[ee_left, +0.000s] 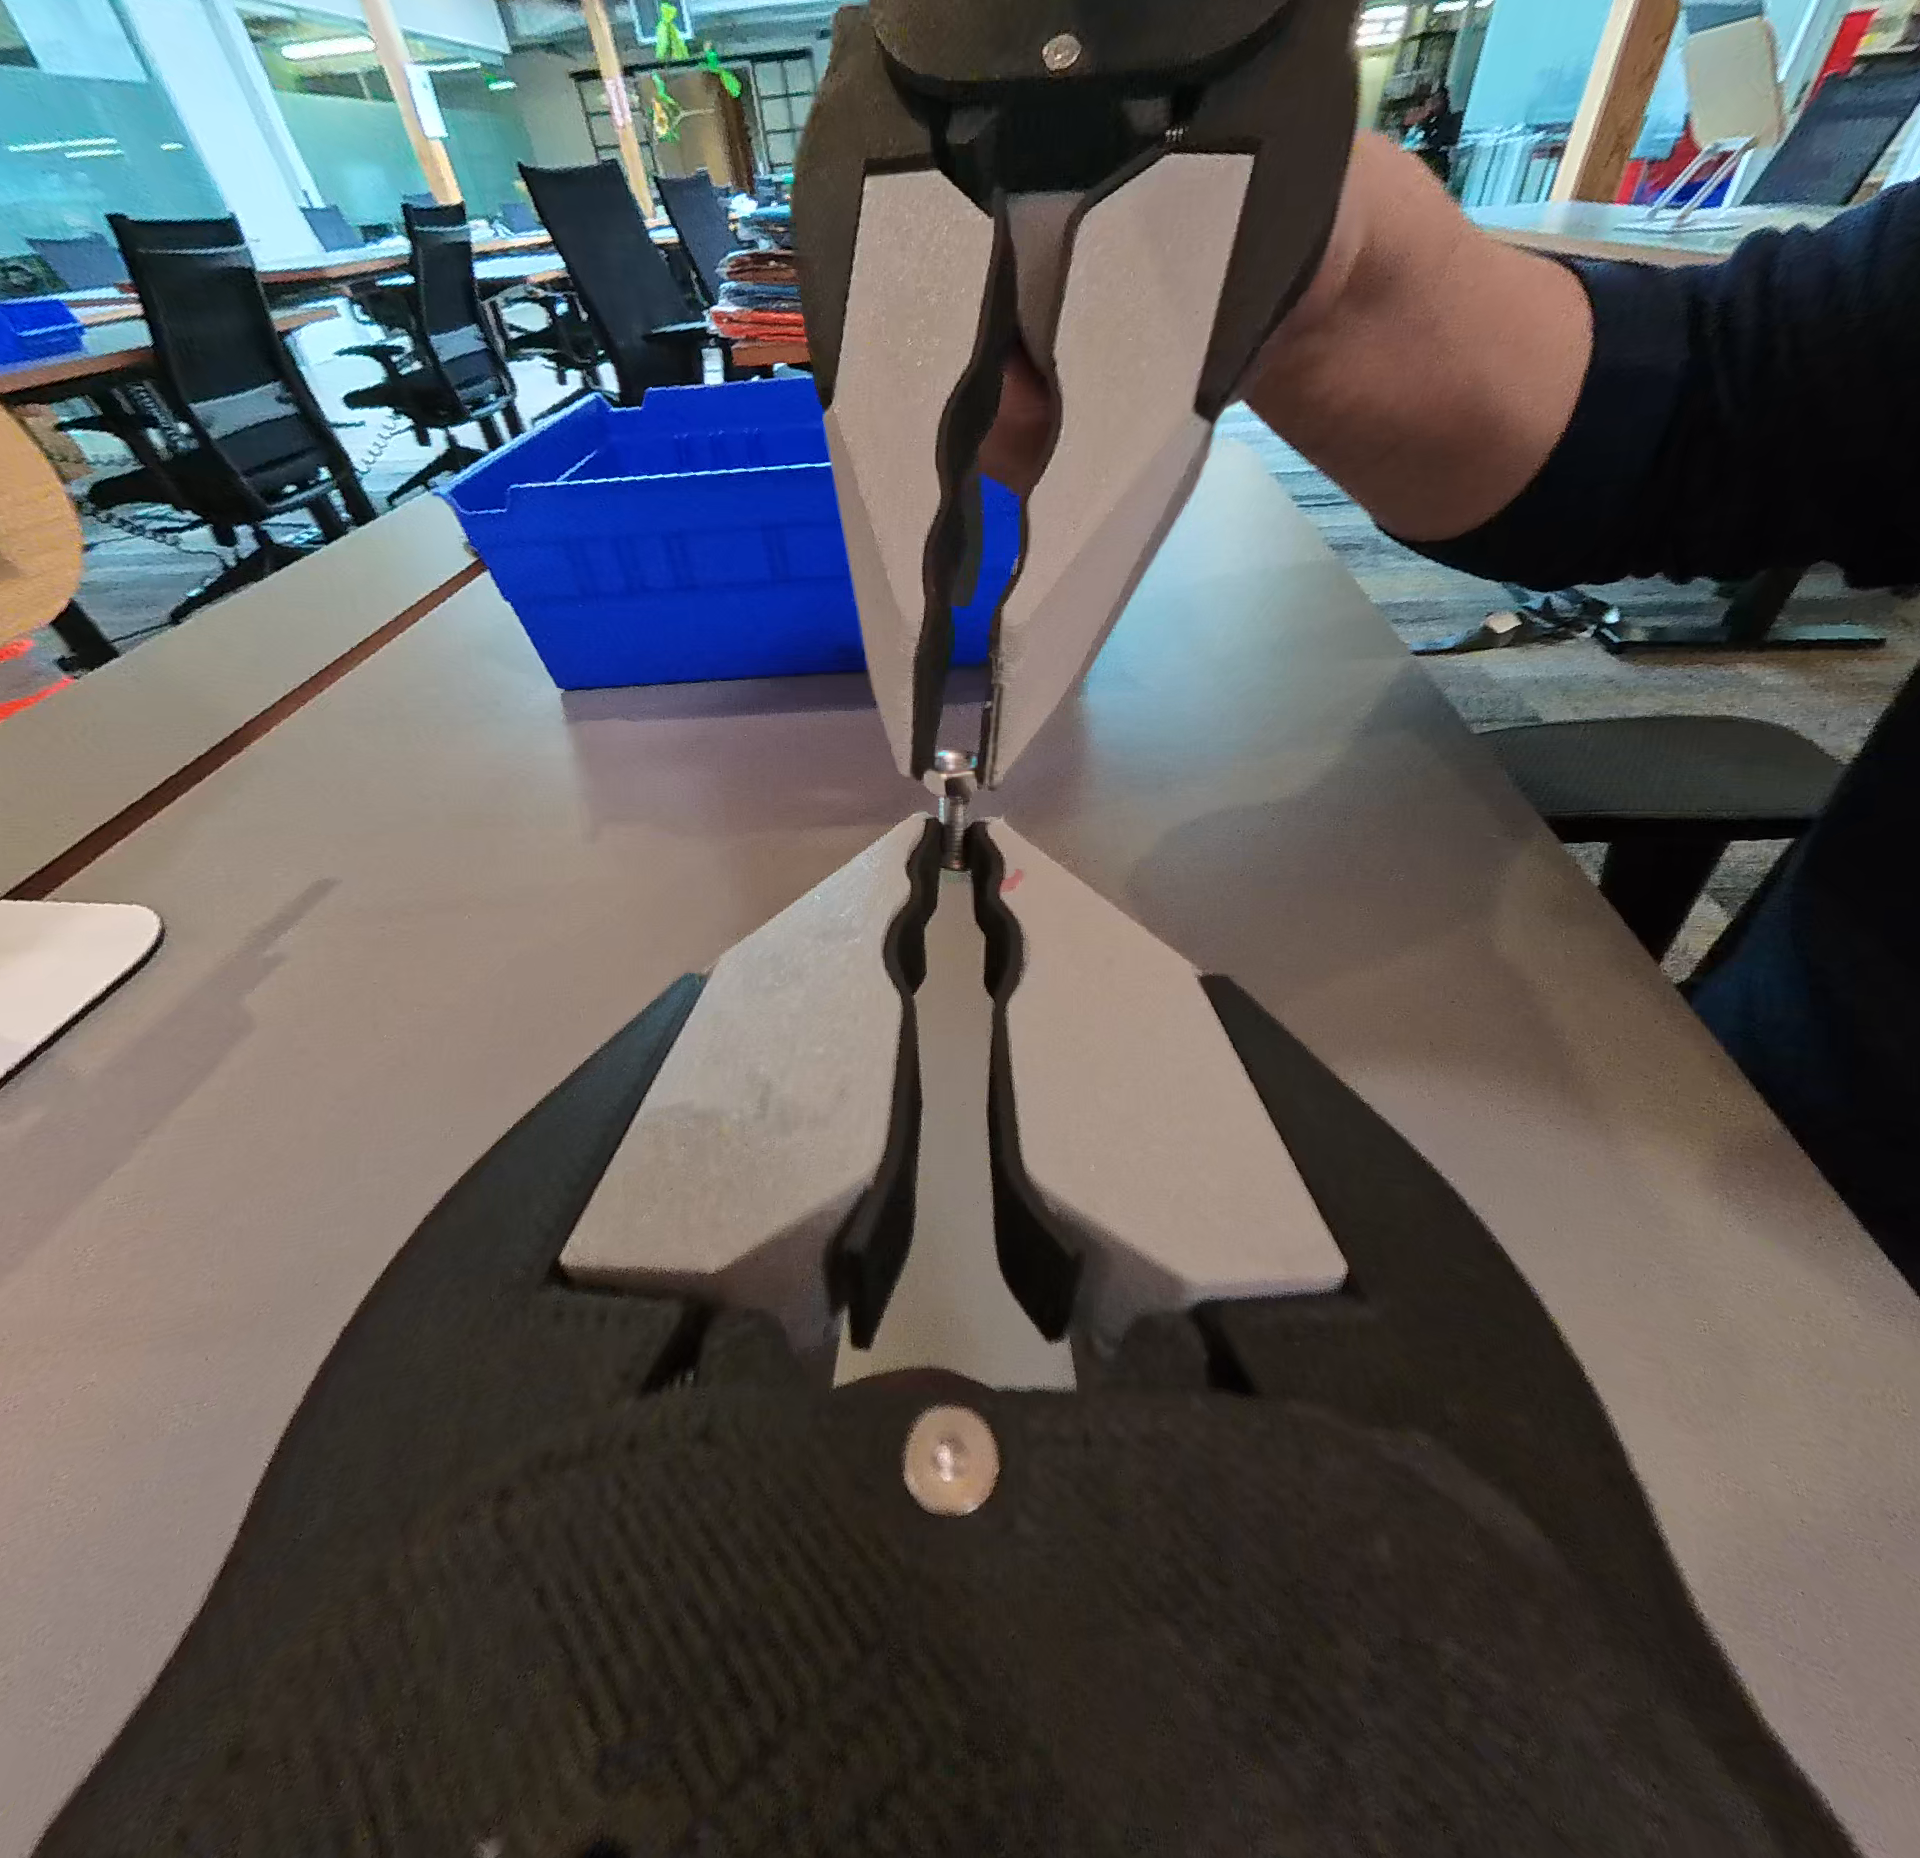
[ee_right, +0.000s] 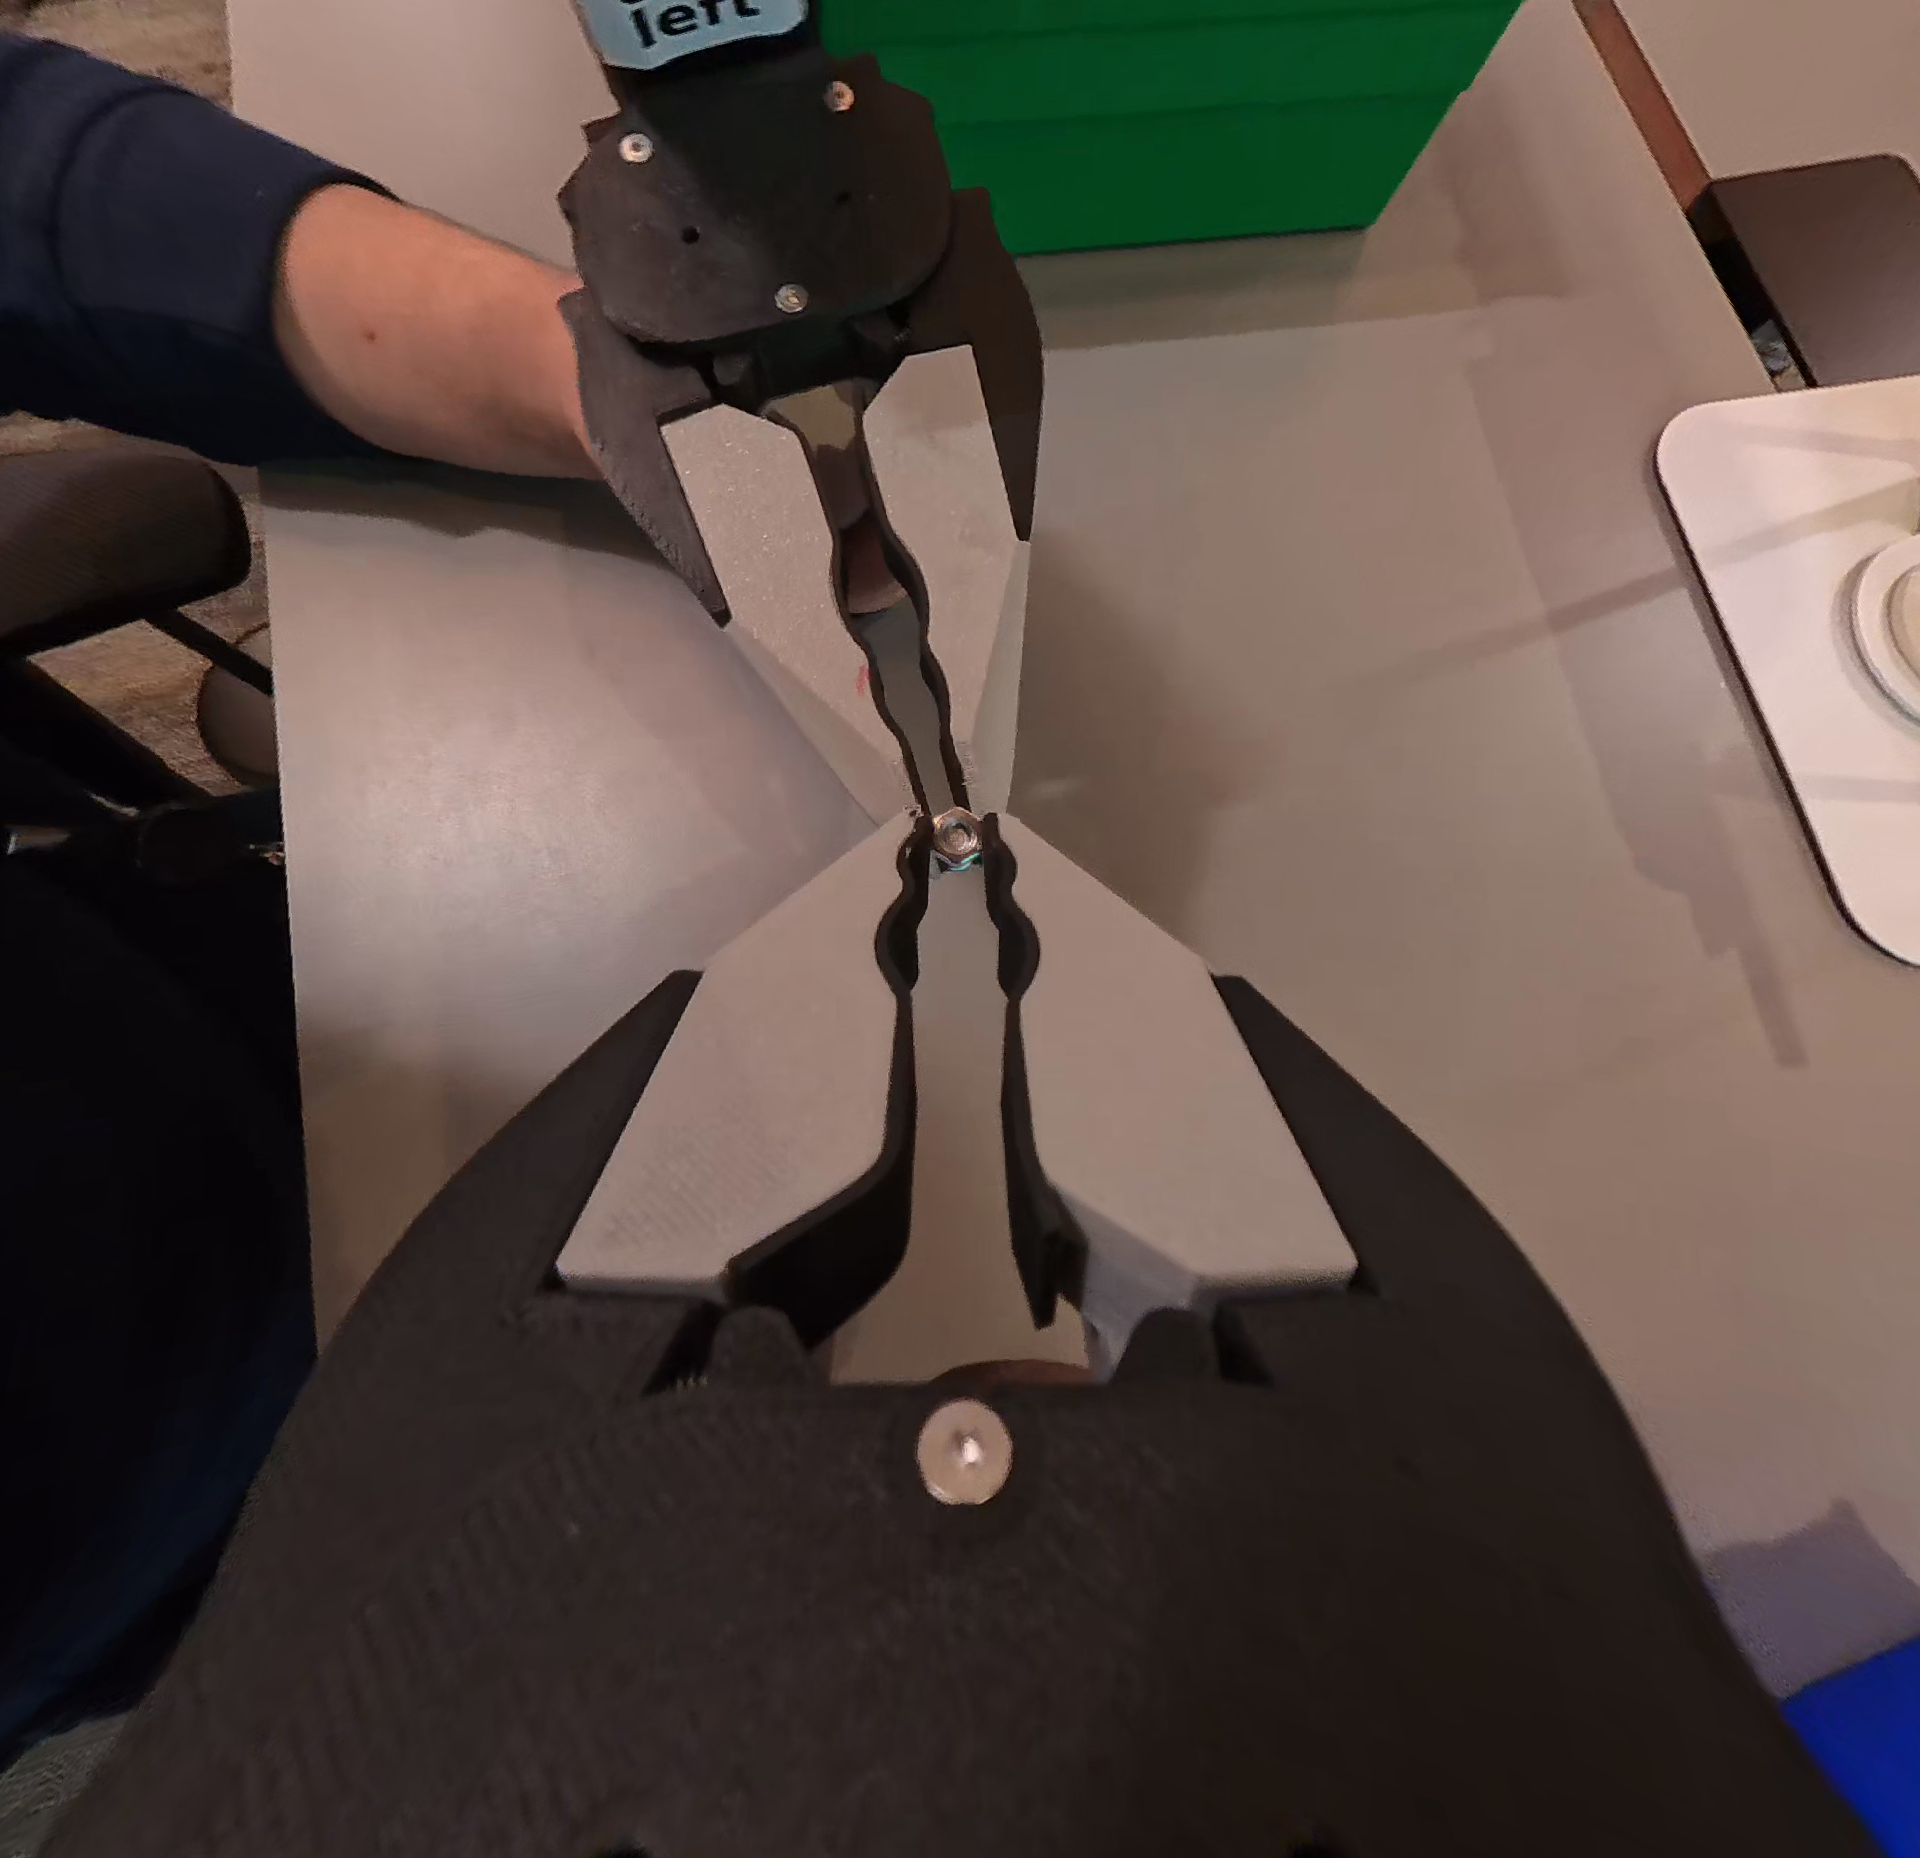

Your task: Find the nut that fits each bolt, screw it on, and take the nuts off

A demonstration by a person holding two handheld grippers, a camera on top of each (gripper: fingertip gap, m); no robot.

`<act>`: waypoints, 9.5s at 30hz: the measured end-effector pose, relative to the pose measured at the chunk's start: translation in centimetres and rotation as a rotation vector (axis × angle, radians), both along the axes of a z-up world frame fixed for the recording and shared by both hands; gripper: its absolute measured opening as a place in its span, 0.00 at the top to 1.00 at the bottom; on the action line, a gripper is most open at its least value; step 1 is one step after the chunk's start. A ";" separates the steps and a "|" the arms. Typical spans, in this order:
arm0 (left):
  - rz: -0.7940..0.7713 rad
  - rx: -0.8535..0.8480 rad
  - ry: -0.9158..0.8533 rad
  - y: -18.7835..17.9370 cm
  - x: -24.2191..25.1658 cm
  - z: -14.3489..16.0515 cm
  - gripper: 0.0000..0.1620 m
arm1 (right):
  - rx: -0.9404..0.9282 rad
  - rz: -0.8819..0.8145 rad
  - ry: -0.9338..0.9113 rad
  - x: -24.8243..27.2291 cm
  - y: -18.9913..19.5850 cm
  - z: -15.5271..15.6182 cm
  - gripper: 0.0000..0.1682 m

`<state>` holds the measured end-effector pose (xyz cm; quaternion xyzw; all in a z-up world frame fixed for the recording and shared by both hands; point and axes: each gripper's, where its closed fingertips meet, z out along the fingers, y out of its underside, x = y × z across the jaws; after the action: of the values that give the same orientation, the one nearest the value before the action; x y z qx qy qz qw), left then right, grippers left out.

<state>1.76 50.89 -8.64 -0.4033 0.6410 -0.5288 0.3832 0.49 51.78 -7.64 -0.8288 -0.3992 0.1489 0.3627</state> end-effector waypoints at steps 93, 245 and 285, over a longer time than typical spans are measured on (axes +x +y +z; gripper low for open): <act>0.130 -0.147 -0.051 0.9 0.3 2.3 0.98 | 0.255 0.032 0.464 -0.9 -0.9 2.2 0.73; 0.354 0.471 0.184 2.8 1.6 -3.7 0.95 | -0.160 -0.259 0.758 2.1 2.0 -3.3 0.84; 0.607 0.152 0.289 5.1 -1.7 -4.1 0.60 | 0.241 -0.933 0.106 31.4 -7.9 -1.8 0.83</act>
<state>0.02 56.01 -12.76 -0.6167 0.5768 -0.2788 0.4574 31.88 43.85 -9.47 -0.8626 0.0198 -0.0352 0.5042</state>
